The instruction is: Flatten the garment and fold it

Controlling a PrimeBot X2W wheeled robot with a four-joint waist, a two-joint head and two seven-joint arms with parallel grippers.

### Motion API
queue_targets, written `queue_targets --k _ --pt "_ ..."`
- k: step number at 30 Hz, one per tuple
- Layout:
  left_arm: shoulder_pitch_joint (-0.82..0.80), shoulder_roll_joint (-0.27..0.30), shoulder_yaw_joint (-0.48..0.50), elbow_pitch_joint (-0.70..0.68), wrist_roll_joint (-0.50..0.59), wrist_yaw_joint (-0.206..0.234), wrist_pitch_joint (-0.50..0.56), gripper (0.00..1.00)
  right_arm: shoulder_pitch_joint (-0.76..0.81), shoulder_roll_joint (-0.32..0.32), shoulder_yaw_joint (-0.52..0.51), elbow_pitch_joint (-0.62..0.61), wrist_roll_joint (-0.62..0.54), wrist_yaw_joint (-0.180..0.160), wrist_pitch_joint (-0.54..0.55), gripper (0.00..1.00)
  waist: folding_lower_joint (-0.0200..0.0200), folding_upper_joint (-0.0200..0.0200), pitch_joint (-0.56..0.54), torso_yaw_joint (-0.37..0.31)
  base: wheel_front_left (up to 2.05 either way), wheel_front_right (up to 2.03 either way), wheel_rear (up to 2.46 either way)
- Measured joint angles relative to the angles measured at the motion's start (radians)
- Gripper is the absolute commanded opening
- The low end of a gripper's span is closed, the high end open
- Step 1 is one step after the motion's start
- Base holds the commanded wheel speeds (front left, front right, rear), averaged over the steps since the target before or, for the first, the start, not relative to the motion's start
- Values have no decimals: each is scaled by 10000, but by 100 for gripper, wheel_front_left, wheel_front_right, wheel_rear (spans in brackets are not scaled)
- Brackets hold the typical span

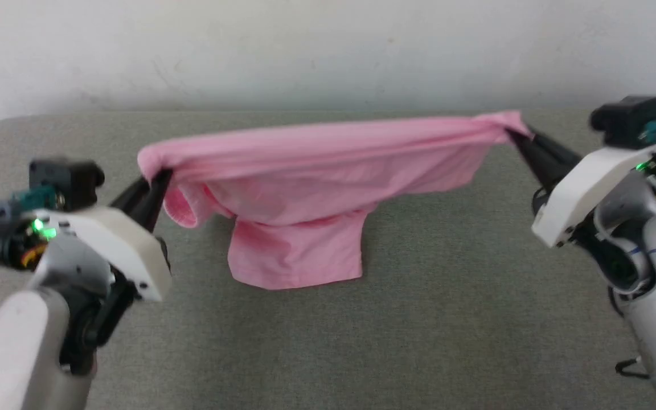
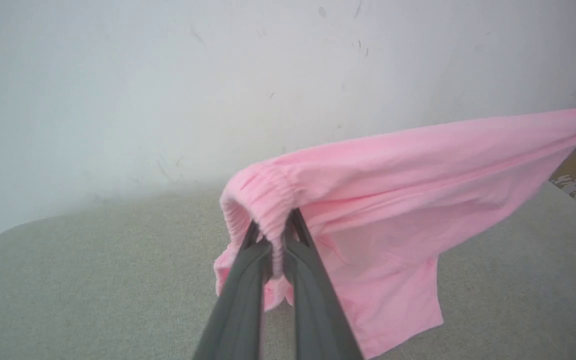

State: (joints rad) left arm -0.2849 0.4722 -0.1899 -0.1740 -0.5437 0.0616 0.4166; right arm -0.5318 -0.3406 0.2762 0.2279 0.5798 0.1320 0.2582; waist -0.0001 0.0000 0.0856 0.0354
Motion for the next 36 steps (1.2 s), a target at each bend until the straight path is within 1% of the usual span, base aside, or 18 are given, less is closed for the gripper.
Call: queue_targets --k 3,5,7,10,13,18,21,25,30,32,36 --pt "-1036 -12 -59 19 -12 -136 157 0 -76 109 -792 -986 -460 0 543 0 0 1 11 -157 0 0 0" --pt "-1906 -127 -125 355 -48 -274 203 0 -431 265 -1250 -1258 -692 -2 911 0 0 0 106 -222 0 0 0" --pt "-2775 -290 -178 970 -46 -364 157 0 -1030 447 -1586 -1246 -955 0 1137 0 2 0 229 -285 0 0 0" --pt "-4099 -587 -313 2259 0 -562 -56 0 -2147 706 -1956 -834 -1202 8 1172 0 1 0 482 -375 0 0 0" --pt "-5393 -984 -410 3674 165 -617 -644 0 -3335 924 -2171 -2 -1473 10 784 0 3 0 825 -459 0 0 0" --pt "-7429 -1524 -433 6027 639 -740 -2324 0 -5152 1227 -2255 1475 -1921 12 -594 0 5 0 1497 -616 0 0 0" --pt "-8384 -1720 -474 7269 905 -788 -3325 0 -6024 1358 -2148 2280 -2205 12 -1515 0 4 0 1886 -732 0 0 0" --pt "-9094 -1925 -504 8805 1060 -874 -4322 0 -6709 1532 -1639 3352 -2295 10 -2272 0 5 0 2311 -914 0 0 0" --pt "-9158 -2199 -408 10521 949 -976 -5160 0 -6745 1766 -828 4702 -2102 8 -2719 0 3 0 2612 -1146 0 0 0" --pt "-9129 -2303 -393 11122 871 -1080 -5382 0 -6656 1822 -506 5189 -1935 8 -2895 0 4 0 2675 -1198 0 0 0" --pt "-8717 -2508 -355 12053 642 -1279 -5889 0 -6012 1873 433 5858 -1582 6 -3170 0 2 0 2590 -1208 0 0 0"
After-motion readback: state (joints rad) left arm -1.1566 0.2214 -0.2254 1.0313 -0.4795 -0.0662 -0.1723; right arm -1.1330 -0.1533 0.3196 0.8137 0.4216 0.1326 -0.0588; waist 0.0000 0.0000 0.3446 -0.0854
